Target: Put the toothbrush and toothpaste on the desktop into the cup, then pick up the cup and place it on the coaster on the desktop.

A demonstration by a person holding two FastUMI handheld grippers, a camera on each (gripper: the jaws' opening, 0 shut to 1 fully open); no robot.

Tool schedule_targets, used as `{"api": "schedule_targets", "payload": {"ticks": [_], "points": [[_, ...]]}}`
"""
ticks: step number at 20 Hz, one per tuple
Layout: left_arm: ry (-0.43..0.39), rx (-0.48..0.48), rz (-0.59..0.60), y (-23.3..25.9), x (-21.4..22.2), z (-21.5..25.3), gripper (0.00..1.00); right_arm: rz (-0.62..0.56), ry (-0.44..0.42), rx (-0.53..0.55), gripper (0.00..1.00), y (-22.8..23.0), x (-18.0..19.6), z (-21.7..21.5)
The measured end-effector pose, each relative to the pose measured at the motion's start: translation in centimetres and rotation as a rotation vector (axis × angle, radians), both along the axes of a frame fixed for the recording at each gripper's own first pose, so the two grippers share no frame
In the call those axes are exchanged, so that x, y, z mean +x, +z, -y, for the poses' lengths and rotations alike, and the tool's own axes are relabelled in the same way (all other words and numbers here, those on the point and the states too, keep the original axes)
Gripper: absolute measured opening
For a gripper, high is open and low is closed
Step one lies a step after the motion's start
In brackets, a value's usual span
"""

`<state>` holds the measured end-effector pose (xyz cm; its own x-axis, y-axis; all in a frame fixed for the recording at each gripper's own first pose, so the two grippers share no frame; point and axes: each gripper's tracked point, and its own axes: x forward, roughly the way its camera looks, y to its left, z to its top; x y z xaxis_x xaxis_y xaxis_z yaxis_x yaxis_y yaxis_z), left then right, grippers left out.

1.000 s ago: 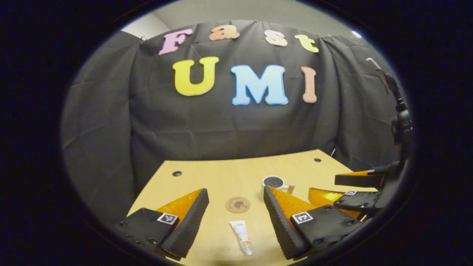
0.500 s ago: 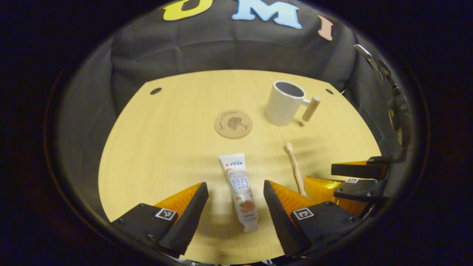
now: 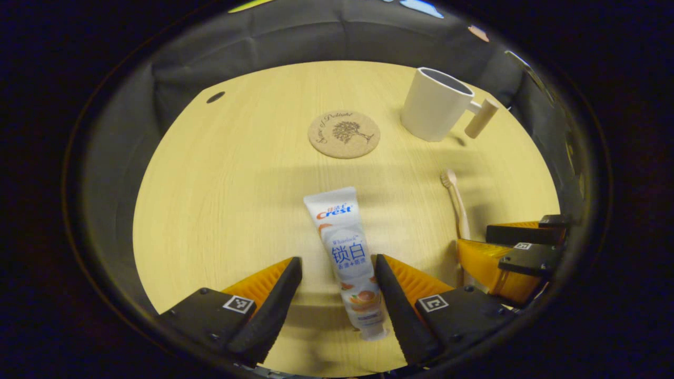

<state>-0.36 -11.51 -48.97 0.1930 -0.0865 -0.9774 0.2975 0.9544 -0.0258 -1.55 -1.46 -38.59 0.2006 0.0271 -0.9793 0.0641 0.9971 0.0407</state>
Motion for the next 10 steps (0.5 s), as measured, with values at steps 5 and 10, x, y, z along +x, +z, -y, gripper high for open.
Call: {"api": "schedule_targets", "payload": {"ticks": [5,10], "points": [[0.017,-0.002,0.022,-0.13,0.04,0.54,0.70,-0.013,0.004,-0.004,0.42,-0.29,-0.42,0.10],[0.044,0.031,0.024,0.14,-0.26,0.51,0.26,0.014,-0.041,0.043,0.04,-0.36,0.24,0.41]]}}
